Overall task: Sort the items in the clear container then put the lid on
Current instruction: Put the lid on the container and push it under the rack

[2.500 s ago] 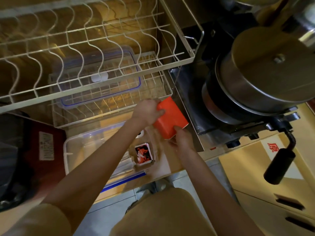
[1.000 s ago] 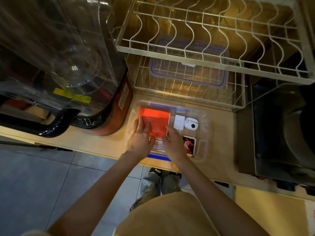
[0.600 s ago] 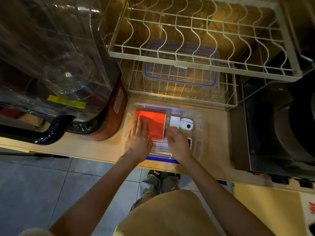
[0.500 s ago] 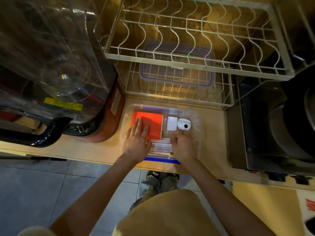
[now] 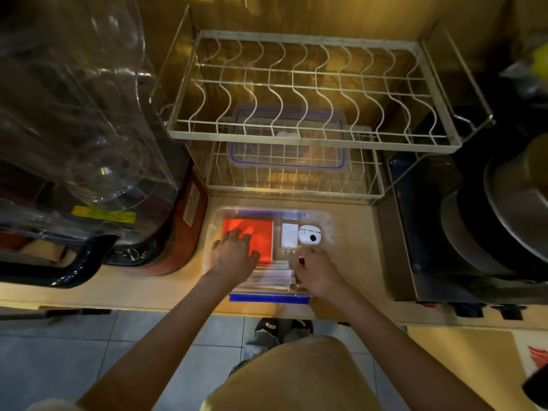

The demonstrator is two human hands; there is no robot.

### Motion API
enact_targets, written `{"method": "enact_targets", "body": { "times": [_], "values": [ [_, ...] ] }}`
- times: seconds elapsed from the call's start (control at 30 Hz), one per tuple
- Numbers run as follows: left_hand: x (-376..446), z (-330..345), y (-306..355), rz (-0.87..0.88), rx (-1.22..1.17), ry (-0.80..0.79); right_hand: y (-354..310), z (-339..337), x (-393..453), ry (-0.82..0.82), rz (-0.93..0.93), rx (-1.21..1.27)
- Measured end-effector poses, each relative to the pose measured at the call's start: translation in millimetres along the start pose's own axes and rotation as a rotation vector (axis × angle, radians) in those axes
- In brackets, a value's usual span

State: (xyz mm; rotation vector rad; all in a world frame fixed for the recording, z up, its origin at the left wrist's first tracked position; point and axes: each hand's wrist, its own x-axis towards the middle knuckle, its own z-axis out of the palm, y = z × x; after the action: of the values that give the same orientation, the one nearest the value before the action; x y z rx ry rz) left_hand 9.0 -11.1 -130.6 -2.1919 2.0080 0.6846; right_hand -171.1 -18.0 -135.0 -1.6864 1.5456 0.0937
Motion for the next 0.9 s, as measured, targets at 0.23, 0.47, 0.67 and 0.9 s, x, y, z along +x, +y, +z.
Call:
{"method": "enact_targets", "body": {
  "times": [0.23, 0.47, 0.67, 0.9],
  "values": [
    [43.5, -85.6, 31.3, 0.080, -0.063, 0.224, -17.1, -74.2, 15.8, 0.195, -0.085, 0.252],
    [85.9, -109.9, 47.2, 0.161, 0.108, 0.323, -23.5, -122.9, 35.1, 0.534, -0.250, -0.194],
    [108.9, -91.4, 35.0, 0.172, 0.278, 0.221, -19.4, -121.2, 62.1, 0.473, -0.113, -0.548],
    [114.9, -85.2, 24.4, 0.115, 0.418, 0.175, -9.7, -117.9, 68.6, 0.484, -0.156, -0.609]
  ]
}}
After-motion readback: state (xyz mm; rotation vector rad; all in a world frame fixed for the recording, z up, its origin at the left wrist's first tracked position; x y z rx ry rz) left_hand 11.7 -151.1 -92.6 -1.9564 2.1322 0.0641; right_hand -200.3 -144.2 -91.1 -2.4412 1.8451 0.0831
